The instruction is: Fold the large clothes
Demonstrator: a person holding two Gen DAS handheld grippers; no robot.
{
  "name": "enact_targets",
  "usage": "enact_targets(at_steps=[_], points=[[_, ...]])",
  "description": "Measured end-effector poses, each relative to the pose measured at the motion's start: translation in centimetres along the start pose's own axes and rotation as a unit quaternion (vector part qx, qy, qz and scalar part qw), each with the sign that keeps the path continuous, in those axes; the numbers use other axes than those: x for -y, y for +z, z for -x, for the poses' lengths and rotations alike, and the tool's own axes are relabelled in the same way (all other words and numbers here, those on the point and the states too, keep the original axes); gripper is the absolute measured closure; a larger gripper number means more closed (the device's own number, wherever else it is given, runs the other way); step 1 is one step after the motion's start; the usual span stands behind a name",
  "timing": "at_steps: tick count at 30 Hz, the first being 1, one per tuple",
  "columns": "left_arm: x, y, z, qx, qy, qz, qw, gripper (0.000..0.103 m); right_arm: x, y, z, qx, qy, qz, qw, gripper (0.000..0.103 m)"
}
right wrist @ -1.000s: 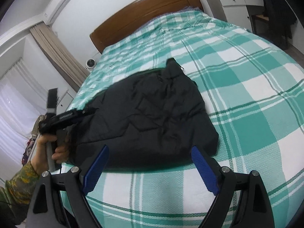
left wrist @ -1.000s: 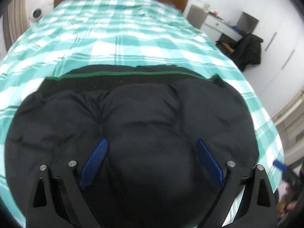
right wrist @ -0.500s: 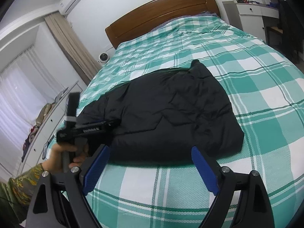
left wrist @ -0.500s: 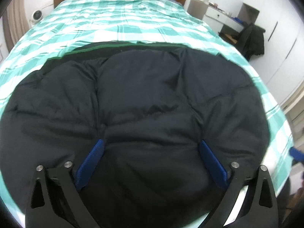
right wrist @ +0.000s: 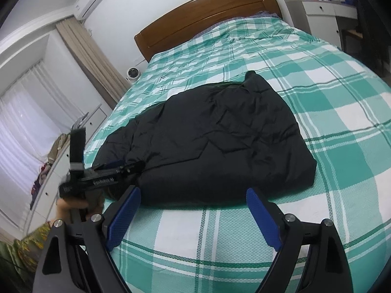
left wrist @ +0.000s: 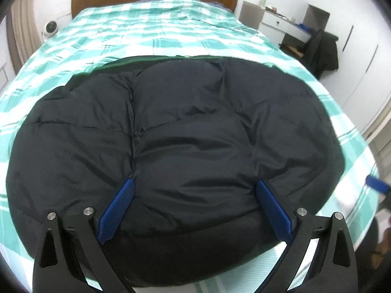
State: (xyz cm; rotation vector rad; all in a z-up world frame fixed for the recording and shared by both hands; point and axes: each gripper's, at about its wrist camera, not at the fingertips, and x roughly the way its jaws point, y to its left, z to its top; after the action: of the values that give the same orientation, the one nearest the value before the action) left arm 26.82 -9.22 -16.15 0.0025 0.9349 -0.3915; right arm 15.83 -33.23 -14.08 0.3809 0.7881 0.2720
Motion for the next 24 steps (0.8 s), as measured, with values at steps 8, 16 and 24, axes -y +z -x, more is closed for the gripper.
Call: enact_targets(at_steps=[8,16,24], points=[[-2.3,4.1,1.4,0.023,-0.011,0.044,0.9987,0.004,0.9,-0.3,-0.4,-0.002,0.004,-0.026,1.0,0.013],[-4.4,7.1,-3.9,-0.034,0.012,0.068,0.997,0.004,0.8,-0.8,-0.8,-0.012,0.006,-0.023,1.0,0.013],[-2.8,4.1,-1.9,-0.02,0.019,0.024,0.9993,0.004,1.5,-1.3,-1.0,-0.017,0.005,-0.037,0.999,0.013]])
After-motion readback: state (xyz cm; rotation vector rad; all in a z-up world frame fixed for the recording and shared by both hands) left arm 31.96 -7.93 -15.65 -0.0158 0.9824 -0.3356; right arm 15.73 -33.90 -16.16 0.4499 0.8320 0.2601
